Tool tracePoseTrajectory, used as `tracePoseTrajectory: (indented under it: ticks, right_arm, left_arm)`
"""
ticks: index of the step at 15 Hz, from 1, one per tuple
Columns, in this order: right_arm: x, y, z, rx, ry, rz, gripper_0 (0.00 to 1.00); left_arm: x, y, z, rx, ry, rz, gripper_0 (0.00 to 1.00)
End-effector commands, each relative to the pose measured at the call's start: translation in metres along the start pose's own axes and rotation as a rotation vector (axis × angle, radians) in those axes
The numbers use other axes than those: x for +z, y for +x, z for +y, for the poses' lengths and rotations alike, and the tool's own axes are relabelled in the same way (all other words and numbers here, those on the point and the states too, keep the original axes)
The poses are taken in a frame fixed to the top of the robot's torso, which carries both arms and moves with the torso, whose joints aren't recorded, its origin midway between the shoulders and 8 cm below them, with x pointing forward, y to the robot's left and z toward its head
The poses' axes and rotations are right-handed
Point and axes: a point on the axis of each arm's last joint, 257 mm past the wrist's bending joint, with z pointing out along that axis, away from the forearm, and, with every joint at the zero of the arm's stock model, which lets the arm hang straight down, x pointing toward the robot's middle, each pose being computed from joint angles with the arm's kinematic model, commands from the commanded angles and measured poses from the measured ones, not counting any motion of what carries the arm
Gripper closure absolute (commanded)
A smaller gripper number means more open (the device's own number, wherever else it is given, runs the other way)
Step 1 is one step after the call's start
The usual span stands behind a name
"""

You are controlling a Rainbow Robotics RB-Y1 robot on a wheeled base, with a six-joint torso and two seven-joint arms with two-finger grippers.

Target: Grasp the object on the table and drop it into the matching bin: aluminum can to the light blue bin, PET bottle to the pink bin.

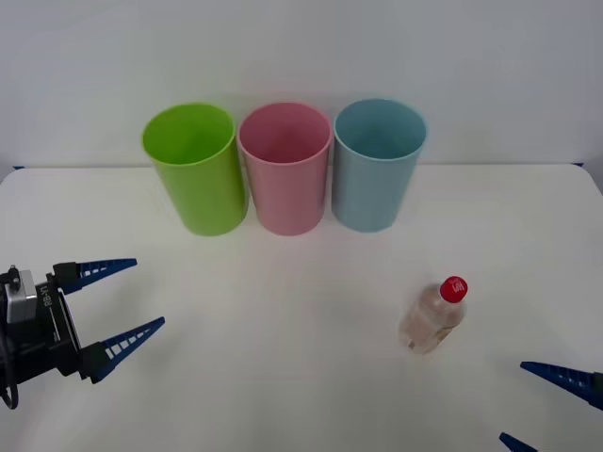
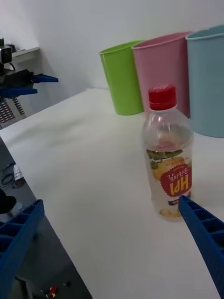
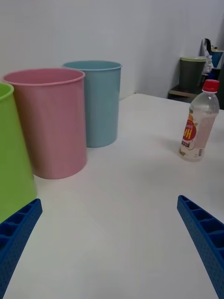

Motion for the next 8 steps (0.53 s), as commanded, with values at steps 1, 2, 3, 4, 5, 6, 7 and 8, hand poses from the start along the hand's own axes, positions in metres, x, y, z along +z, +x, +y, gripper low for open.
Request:
tracePoseTrajectory:
  ticks: [1,2,3,4,5,6,7,8]
  right_arm:
    - [0.003,0.008,-0.016,-0.011,0.026,0.006,0.0]
    - [0.005,0.011,-0.022,-0.015,0.035,0.012,0.0]
    - [0.006,0.014,-0.026,-0.014,0.043,0.013,0.0]
    - [0.01,0.018,-0.031,-0.016,0.055,0.016,0.0]
    - [0.015,0.023,-0.035,-0.014,0.059,0.015,0.0]
    - [0.023,0.026,-0.037,-0.019,0.06,0.012,0.0]
    - [0.027,0.03,-0.041,-0.035,0.072,0.016,0.0]
    - [0.035,0.033,-0.047,-0.042,0.086,0.017,0.0]
  left_arm:
    - [0.0,0.0,0.0,0.0,0.0,0.0,0.0]
    - [0.0,0.0,0.0,0.0,0.0,0.0,0.0]
    - [0.0,0.0,0.0,0.0,0.0,0.0,0.0]
    - [0.0,0.0,0.0,0.0,0.0,0.0,0.0]
    - [0.0,0.0,0.0,0.0,0.0,0.0,0.0]
    - [0.0,0.0,0.0,0.0,0.0,0.0,0.0]
    - [0.0,0.0,0.0,0.0,0.0,0.0,0.0]
    - [0.0,0.0,0.0,0.0,0.0,0.0,0.0]
